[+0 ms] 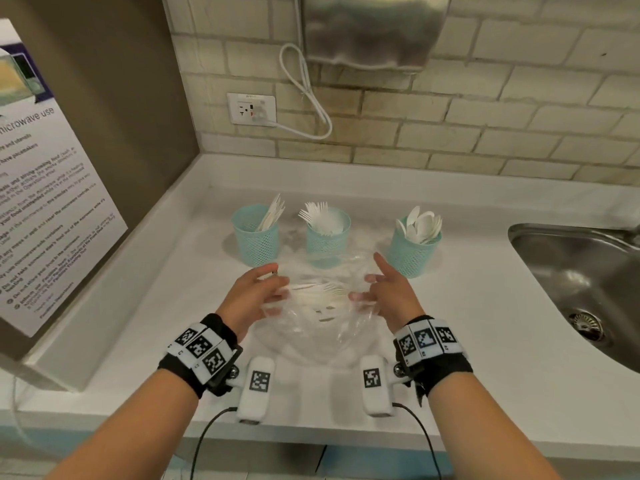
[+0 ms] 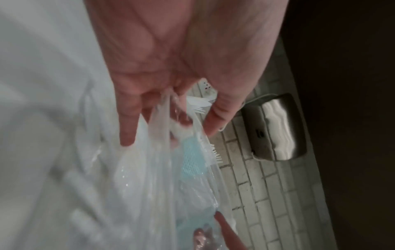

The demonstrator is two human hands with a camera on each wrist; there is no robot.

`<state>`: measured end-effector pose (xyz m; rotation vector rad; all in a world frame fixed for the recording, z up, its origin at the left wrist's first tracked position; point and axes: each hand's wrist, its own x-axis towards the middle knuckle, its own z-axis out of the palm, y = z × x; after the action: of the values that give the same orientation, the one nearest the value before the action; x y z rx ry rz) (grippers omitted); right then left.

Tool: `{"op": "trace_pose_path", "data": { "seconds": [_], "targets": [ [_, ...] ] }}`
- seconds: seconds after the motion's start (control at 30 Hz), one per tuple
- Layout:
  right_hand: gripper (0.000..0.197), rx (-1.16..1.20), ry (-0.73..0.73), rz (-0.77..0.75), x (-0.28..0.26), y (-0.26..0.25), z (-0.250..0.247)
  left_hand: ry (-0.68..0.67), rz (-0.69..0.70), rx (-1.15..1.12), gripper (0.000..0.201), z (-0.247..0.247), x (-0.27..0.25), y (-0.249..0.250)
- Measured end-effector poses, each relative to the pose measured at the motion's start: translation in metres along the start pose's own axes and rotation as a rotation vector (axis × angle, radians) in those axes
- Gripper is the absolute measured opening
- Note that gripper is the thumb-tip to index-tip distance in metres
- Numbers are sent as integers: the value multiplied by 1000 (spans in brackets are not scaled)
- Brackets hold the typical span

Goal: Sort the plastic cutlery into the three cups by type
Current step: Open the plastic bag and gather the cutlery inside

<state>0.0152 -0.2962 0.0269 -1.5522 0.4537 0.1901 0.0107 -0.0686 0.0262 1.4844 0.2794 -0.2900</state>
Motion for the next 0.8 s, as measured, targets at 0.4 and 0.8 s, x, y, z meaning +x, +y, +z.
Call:
{"op": "trace_pose_path", "data": {
  "seconds": [0.4,0.8],
  "targets": [
    [19,-743,254,-91,15,20,-9,347,138,921,14,-25,15,-18],
    [13,-640,304,-283,0,-5,-54,393,466,733,29,-58,3,16]
  ]
}}
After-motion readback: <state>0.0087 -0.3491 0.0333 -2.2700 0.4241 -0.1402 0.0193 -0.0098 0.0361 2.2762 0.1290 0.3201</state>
